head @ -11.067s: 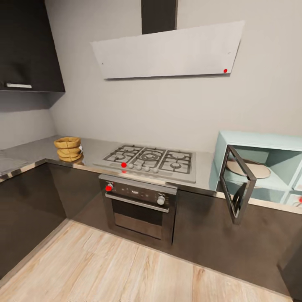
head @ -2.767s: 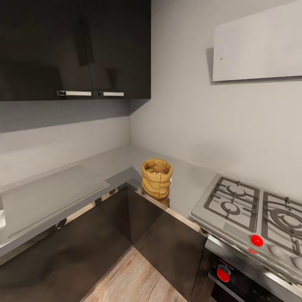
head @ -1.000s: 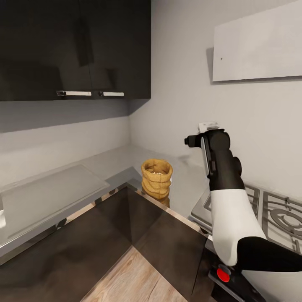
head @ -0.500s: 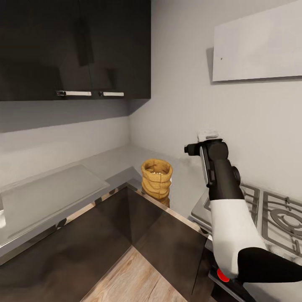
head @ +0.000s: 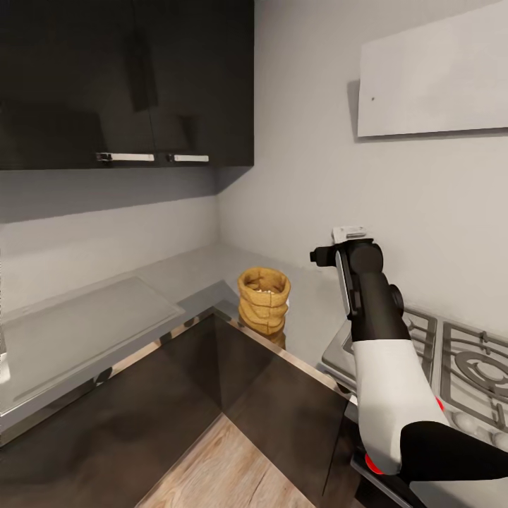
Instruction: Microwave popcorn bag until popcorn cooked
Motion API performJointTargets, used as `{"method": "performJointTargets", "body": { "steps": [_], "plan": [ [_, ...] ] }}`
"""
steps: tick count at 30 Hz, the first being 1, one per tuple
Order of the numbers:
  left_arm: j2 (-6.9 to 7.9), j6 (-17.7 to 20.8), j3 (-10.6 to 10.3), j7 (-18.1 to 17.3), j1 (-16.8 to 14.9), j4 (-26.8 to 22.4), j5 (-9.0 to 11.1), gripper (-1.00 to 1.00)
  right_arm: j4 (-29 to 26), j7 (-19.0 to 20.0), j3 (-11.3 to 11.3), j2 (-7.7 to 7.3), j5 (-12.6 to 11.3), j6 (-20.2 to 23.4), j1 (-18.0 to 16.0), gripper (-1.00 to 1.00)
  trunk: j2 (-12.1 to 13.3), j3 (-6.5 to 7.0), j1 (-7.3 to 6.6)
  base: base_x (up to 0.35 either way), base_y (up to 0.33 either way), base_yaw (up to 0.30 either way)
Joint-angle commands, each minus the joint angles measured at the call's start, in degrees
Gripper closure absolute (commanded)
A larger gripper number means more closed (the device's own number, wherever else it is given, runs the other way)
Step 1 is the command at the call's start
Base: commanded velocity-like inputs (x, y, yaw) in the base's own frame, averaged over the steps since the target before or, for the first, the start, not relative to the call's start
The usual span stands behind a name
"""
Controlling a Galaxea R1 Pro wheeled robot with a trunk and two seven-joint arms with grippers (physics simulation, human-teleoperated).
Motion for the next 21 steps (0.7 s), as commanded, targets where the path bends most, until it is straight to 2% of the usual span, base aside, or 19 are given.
{"method": "performJointTargets", "body": {
  "steps": [1, 9, 21],
  "plan": [
    [-0.03, -0.1, 0.2, 0.0, 0.0, 0.0, 0.3, -1.00, -0.1, 0.3, -0.1, 0.05, 0.4, 0.2, 0.0, -1.00, 0.0, -0.06, 0.00, 0.000, 0.130, 0.000],
    [-0.01, -0.1, 0.2, 0.0, 0.0, 0.0, 0.3, -1.00, 0.0, 0.3, -0.2, 0.05, 0.4, 0.2, 0.0, -1.00, 0.0, -0.06, 0.00, 0.000, 0.207, 0.000],
    [-0.01, -0.1, 0.2, 0.0, 0.0, 0.0, 0.3, -1.00, 0.5, 0.4, -0.1, 0.05, 0.2, 0.2, 0.0, -1.00, 0.0, -0.06, 0.00, 0.000, 0.058, 0.000]
  ]
}}
